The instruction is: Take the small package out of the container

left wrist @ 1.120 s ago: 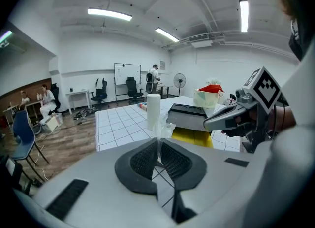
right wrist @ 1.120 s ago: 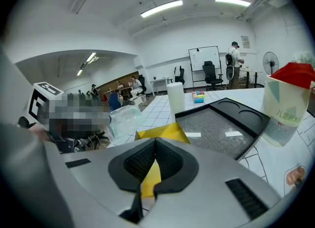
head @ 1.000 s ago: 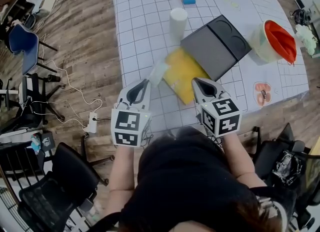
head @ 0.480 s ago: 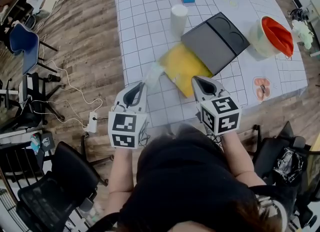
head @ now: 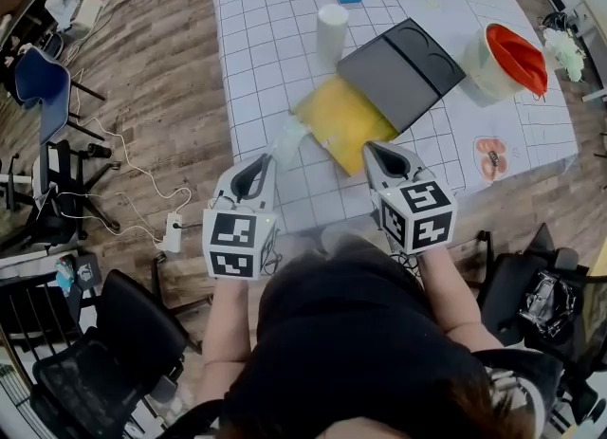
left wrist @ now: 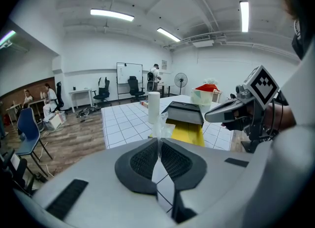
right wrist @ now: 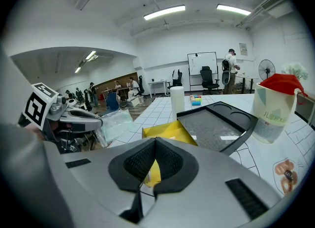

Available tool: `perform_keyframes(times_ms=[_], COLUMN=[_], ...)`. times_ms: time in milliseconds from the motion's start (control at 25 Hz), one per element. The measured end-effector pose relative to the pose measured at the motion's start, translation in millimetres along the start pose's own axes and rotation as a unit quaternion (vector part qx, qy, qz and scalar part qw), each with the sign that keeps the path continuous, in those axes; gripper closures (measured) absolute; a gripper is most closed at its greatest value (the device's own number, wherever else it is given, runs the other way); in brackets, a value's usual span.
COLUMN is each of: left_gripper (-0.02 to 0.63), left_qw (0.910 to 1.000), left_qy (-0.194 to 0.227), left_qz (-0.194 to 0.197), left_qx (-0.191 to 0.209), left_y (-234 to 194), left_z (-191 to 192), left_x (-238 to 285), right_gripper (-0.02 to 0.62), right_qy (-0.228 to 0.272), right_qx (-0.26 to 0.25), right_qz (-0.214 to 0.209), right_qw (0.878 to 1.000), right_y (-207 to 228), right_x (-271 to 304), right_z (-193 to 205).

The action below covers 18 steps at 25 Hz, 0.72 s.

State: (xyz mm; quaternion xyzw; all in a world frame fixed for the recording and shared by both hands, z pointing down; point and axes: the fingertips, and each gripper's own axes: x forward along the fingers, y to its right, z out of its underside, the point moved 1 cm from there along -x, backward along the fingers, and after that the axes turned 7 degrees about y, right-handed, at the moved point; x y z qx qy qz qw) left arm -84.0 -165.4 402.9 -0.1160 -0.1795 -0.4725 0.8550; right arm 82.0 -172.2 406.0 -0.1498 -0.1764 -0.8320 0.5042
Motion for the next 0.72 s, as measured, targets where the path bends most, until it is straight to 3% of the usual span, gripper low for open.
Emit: perform_keyframes(times_ms=[720], left_gripper=[0.569], left_qw=[0.9999], left_qy=[0.005], left_qz=[0.015], left_qx=[0.006], left_y=[14], left_z=[1], left_x=[-7], right_gripper=[0.581], right_qy=[0.001], right_qx=[0.000], right_qz=[0.013], right_qw=[1.000], right_y=[-3], right_x=[-20], right_z=[5])
